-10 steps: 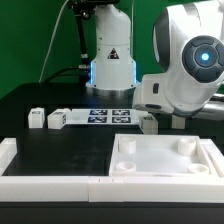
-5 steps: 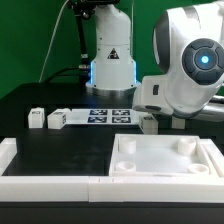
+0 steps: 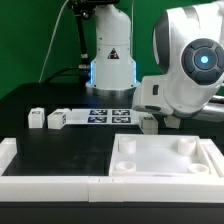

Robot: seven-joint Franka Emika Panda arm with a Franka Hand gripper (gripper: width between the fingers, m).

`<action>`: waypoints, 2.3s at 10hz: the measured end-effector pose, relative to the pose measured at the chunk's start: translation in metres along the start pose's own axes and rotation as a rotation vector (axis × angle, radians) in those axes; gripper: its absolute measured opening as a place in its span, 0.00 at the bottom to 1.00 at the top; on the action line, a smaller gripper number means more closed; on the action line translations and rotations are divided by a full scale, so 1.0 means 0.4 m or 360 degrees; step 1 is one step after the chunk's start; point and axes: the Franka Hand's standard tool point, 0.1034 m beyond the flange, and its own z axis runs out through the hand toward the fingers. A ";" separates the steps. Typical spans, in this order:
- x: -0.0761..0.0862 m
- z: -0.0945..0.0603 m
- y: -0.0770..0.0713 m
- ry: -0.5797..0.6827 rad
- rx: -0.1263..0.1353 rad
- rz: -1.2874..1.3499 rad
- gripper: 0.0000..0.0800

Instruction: Assemble one leg

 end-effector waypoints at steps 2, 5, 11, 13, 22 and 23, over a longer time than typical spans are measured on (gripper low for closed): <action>0.000 0.000 0.000 0.0000 0.0000 0.0000 0.36; -0.044 -0.083 0.025 -0.0015 0.0026 -0.0031 0.36; -0.081 -0.204 0.028 0.0211 0.0086 -0.0037 0.36; -0.078 -0.213 0.018 0.0510 0.0124 -0.0048 0.36; -0.075 -0.362 0.009 0.1668 0.0165 -0.0256 0.36; -0.065 -0.381 0.020 0.1721 0.0134 -0.0329 0.36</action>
Offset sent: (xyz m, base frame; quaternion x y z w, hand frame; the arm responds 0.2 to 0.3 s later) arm 0.0203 -0.0136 0.0577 0.0013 -0.0314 -0.0398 0.9987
